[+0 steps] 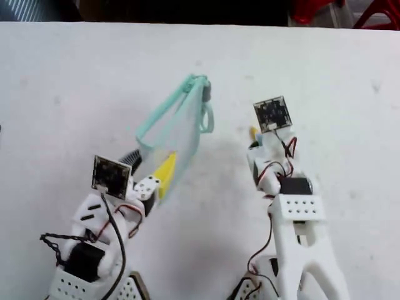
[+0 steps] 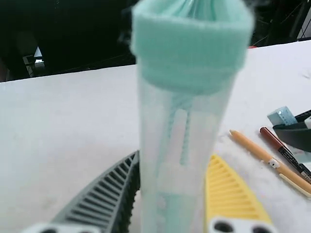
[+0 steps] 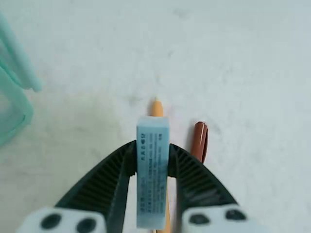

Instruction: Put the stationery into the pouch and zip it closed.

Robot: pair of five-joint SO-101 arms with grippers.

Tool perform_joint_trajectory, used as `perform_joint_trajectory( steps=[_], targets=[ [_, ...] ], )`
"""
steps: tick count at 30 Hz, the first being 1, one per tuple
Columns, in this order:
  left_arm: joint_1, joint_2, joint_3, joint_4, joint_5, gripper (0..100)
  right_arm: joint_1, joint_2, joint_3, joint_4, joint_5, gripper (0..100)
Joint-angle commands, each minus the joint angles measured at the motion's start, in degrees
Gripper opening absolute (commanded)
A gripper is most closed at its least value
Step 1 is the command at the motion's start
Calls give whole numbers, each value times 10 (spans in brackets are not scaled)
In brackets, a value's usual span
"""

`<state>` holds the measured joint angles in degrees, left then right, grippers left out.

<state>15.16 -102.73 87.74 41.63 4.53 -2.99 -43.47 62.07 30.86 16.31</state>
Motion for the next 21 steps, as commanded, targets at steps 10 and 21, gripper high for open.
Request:
perform_joint_trajectory(
  steps=[10,21],
  targets=[
    [34,-1,-2,2,-4,207,-184,-329,-156,54,-63,15],
    [47,-1,-1,3,-18,207,-311,-35,-409,51,-62,16]
  ],
)
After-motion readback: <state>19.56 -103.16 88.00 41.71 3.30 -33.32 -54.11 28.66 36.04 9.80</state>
